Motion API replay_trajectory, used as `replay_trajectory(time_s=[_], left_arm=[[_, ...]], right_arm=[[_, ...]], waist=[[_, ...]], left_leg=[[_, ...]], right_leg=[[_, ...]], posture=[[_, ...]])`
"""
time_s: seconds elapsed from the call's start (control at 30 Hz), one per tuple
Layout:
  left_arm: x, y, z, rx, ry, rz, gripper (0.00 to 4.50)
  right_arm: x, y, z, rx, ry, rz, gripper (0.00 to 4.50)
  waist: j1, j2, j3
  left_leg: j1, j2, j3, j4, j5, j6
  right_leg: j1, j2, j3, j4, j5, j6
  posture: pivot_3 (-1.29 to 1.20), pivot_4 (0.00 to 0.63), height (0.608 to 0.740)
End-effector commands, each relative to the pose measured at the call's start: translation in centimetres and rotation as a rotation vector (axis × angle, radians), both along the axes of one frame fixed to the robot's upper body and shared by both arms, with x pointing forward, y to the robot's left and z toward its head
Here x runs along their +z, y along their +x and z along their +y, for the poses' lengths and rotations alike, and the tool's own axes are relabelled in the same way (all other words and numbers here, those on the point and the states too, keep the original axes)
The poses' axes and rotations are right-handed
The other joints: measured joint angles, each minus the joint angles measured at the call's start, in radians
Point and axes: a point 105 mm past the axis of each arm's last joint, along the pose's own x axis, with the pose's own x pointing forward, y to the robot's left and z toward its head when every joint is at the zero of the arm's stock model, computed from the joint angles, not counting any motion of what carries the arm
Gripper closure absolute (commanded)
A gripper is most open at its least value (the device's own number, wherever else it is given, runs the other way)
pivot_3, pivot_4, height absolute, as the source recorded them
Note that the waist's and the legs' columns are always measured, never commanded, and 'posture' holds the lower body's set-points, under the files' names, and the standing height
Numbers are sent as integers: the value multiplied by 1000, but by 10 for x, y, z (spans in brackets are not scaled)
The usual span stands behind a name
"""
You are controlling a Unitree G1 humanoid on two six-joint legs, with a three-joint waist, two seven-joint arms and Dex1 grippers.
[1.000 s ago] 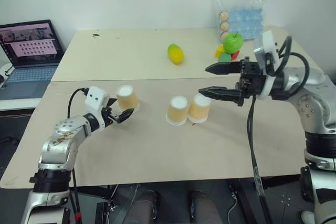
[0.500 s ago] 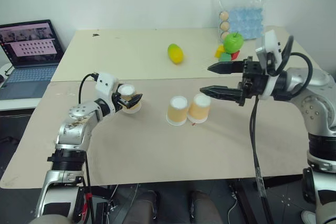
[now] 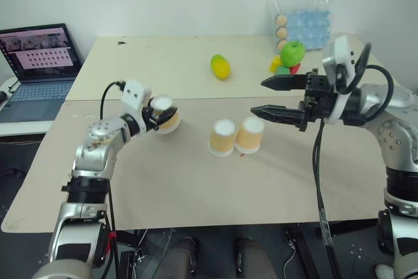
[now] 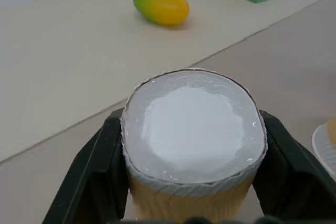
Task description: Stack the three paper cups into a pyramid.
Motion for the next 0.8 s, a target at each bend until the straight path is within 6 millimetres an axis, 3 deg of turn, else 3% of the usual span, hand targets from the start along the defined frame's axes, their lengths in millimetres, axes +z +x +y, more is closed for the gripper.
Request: replay_trajectory(time_s=[0.03, 0.1, 0.17, 0.23, 0.37, 0.6, 0.8], left_arm=[[38, -7, -15, -96, 20, -90, 1968], [61, -7, -23, -146, 11, -123, 1968], [85, -12, -43, -250, 9, -159, 1968], [93, -19, -66, -377, 4, -158, 1968], [91, -15, -102, -501, 15, -146, 1968], [85, -25, -155, -685, 80, -151, 1968], [72, -34, -169, -778, 120, -109, 1968]], right_arm=[[14, -8, -7, -8, 3, -64, 0], [11, -11, -13, -19, -19, -62, 0], [8, -14, -22, -48, -41, -55, 0], [7, -17, -30, -74, -39, -54, 0], [1, -19, -40, -137, -27, -49, 0], [-5, -29, -42, -185, 0, -51, 0], [-12, -35, -46, -238, 8, -50, 0]], waist=[[0, 0, 0], [1, 0, 0], [4, -1, 1], [8, -1, 1], [6, -1, 1], [-5, -2, 2], [-5, -2, 2]], left_leg=[[0, 0, 0, 0, 1, 1], [0, 0, 0, 0, 2, 3], [-1, 0, 0, 0, 2, 3], [-2, 0, 0, 1, 2, 4], [-1, 0, 0, 1, 2, 4], [-1, 0, 1, 1, 2, 4], [-2, 0, 1, 2, 2, 5]], right_leg=[[0, 0, 0, 0, 0, 0], [0, 0, 0, 0, 0, 0], [-1, 1, 0, 0, 0, 0], [-1, 1, -1, 0, 0, 0], [2, 0, -1, -1, 0, 1], [1, 0, 0, 0, 0, 1], [1, 0, 0, -1, 0, 2]], posture=[[0, 150, 740], [0, 150, 740], [0, 150, 740], [0, 150, 740], [0, 150, 740], [0, 150, 740], [0, 150, 740]])
